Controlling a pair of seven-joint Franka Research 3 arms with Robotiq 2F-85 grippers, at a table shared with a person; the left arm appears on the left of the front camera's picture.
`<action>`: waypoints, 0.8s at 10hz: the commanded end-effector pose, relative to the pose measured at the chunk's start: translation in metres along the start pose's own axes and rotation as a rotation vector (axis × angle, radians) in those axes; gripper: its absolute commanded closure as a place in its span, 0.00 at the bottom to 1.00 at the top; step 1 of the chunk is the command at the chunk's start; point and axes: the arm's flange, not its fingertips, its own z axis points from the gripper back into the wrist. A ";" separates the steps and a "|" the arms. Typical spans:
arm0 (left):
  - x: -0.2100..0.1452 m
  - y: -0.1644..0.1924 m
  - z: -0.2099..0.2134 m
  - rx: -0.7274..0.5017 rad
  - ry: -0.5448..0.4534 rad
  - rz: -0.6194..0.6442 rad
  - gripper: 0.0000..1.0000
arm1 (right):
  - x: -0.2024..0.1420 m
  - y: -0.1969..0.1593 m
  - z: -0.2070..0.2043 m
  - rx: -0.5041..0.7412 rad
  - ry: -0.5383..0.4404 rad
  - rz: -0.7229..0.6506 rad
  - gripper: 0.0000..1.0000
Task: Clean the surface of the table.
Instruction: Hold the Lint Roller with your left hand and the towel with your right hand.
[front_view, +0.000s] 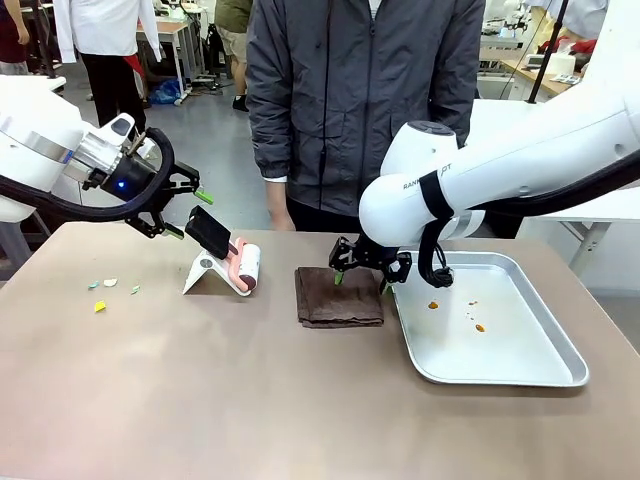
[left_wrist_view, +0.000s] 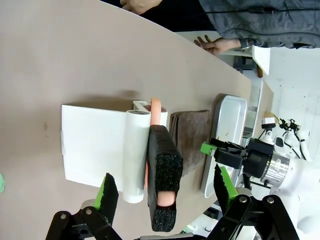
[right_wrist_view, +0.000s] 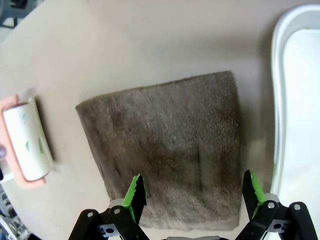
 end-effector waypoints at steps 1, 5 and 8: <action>0.003 -0.008 -0.002 -0.019 0.010 0.017 0.00 | 0.006 0.016 -0.007 -0.069 -0.025 -0.064 0.00; 0.001 -0.016 -0.010 -0.020 0.026 0.010 0.00 | 0.010 0.018 -0.020 -0.099 -0.005 -0.103 0.00; 0.000 -0.020 -0.017 -0.001 0.041 0.014 0.00 | 0.010 0.018 -0.020 -0.108 0.017 -0.079 0.00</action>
